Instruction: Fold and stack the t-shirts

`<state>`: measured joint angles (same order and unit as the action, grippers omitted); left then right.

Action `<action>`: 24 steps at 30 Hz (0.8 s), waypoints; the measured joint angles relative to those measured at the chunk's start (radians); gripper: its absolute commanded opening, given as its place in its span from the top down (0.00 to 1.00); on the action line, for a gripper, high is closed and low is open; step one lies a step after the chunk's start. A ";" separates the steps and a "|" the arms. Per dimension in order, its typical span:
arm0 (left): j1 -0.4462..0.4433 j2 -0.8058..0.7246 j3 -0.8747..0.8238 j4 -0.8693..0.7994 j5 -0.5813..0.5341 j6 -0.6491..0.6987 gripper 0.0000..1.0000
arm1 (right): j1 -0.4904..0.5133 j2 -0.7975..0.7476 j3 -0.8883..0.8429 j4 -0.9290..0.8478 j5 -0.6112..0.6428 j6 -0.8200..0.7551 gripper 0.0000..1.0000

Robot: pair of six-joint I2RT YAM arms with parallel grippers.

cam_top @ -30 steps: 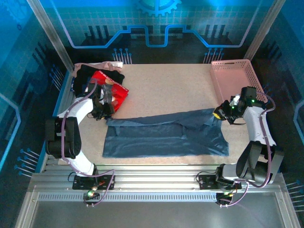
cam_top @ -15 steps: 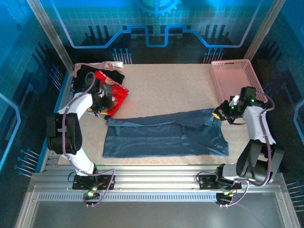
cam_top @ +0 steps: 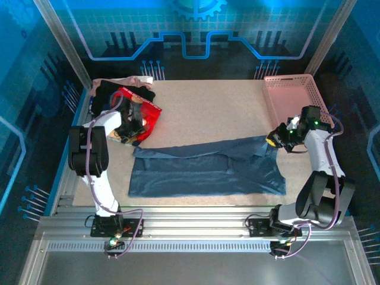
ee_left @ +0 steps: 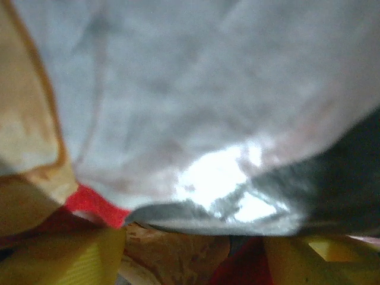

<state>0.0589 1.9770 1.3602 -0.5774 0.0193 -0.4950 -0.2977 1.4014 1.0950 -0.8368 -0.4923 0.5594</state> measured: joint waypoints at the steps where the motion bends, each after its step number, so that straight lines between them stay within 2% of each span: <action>1: 0.000 0.019 0.029 -0.003 0.004 -0.007 0.36 | 0.000 0.000 0.000 0.000 -0.001 0.000 1.00; 6: 0.001 0.097 0.148 -0.002 0.032 -0.047 0.36 | 0.001 0.001 0.000 0.000 -0.006 0.000 1.00; 11: 0.007 0.076 0.143 0.018 0.098 -0.057 0.34 | 0.002 0.001 0.000 0.000 -0.006 0.000 1.00; 20: 0.020 -0.299 -0.010 -0.052 0.163 0.057 0.33 | 0.003 -0.002 -0.003 0.003 -0.006 0.001 1.00; 24: 0.022 -0.383 -0.115 -0.089 0.203 0.106 0.35 | 0.005 -0.005 -0.011 0.011 -0.006 0.002 1.00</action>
<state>0.0807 1.5936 1.2453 -0.6662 0.2222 -0.3885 -0.2924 1.3964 1.0836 -0.8257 -0.4984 0.5610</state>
